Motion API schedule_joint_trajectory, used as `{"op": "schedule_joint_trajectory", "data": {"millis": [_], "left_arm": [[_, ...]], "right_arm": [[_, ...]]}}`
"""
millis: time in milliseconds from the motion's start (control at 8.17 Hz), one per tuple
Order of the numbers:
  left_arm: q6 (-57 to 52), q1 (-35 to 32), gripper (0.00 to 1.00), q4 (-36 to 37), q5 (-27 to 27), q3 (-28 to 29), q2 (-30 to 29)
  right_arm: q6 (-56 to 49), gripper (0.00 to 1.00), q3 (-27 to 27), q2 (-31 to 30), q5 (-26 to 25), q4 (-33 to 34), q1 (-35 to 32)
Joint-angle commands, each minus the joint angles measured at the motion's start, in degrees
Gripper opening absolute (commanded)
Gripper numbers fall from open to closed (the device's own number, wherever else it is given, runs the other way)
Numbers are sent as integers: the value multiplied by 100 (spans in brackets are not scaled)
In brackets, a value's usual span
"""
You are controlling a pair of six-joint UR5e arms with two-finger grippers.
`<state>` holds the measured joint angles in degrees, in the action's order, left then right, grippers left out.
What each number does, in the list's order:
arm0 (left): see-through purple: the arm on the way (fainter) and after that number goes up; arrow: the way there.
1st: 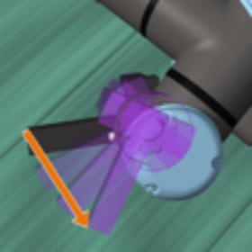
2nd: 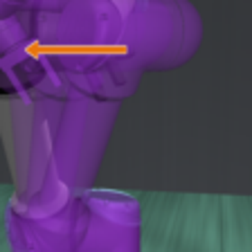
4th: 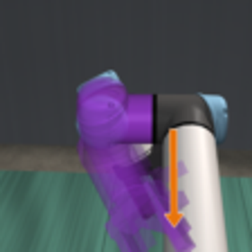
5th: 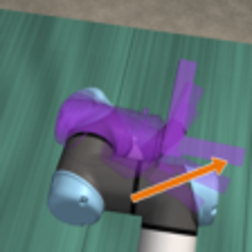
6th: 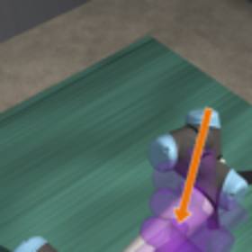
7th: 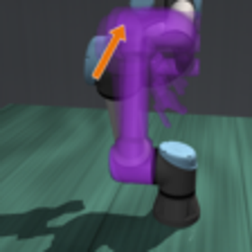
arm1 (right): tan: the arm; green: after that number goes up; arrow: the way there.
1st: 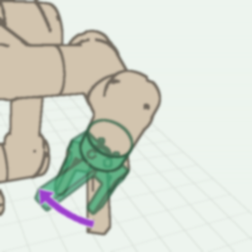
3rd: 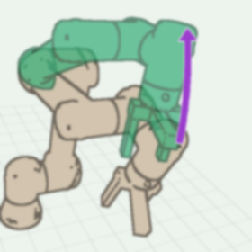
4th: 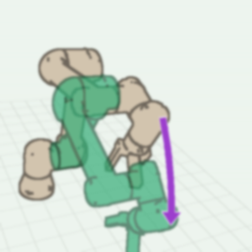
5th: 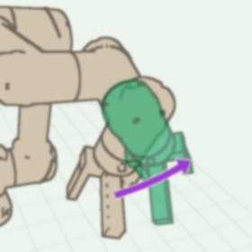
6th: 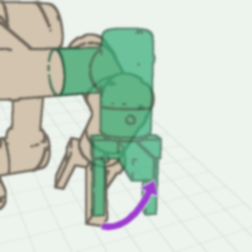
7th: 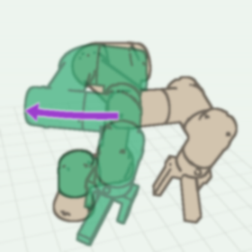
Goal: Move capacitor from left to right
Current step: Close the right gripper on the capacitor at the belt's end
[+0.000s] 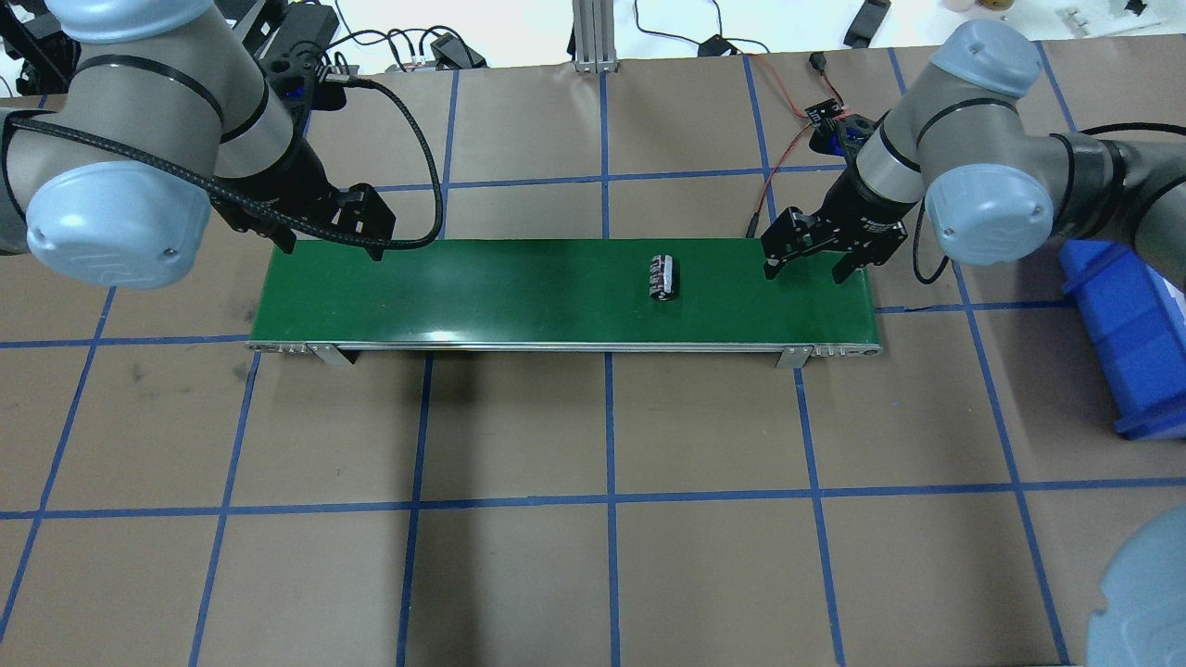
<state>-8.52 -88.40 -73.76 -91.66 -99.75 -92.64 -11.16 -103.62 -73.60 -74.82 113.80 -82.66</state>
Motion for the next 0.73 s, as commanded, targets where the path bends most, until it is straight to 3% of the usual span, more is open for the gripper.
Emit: {"op": "schedule_joint_trajectory", "data": {"millis": [0,612], "left_arm": [[0,-2,100,2,-1,0,0],[0,-2,100,2,-10,0,0]], "right_arm": [[61,100,0,38,2,150,-57],[524,100,70,196,81,484,-66]]}}
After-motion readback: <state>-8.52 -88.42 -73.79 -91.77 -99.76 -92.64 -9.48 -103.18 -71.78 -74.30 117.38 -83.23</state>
